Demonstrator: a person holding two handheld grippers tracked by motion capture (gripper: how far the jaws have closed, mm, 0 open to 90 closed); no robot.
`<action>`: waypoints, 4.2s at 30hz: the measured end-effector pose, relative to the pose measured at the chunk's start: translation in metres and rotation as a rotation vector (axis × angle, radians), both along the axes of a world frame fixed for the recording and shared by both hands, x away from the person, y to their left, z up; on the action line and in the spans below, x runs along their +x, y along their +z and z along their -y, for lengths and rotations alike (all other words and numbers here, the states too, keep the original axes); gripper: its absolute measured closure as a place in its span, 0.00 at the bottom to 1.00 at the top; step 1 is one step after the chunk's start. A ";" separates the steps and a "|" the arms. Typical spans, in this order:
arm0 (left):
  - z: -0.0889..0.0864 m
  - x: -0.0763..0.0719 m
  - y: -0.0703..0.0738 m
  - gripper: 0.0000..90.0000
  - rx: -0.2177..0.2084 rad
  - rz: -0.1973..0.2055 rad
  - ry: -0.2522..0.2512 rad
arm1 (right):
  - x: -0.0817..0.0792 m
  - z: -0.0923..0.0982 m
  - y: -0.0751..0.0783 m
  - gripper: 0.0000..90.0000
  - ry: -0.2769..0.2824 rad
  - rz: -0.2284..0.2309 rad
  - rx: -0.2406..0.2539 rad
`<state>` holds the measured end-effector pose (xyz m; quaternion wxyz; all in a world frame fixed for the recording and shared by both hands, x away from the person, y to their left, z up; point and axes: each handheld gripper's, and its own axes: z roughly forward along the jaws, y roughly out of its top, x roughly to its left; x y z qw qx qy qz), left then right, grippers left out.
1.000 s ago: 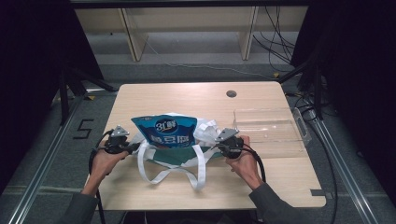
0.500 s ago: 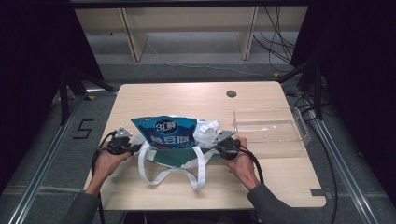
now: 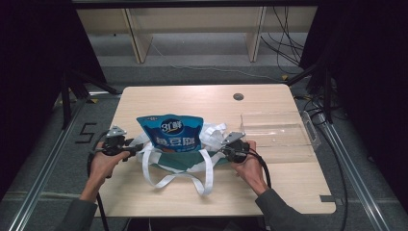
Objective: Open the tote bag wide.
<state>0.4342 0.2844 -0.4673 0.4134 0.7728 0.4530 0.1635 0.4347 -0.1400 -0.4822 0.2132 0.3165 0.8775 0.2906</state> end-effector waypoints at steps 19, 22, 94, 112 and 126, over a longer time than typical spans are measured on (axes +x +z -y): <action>0.029 -0.047 0.066 0.54 -0.021 0.156 -0.145 | -0.029 0.001 0.072 0.70 0.135 0.090 0.303; 0.039 -0.047 0.059 0.54 -0.022 0.128 -0.194 | -0.036 -0.010 0.075 0.70 0.187 0.067 0.315; 0.028 0.038 -0.042 0.99 0.126 0.005 -0.120 | 0.047 -0.041 -0.012 0.98 -0.010 -0.086 0.102; 0.032 0.025 -0.040 0.99 0.160 0.001 -0.154 | 0.043 -0.036 -0.008 0.96 -0.008 -0.081 0.141; 0.030 0.015 -0.034 0.93 0.161 0.017 -0.146 | 0.042 -0.033 -0.005 0.87 -0.009 -0.059 0.148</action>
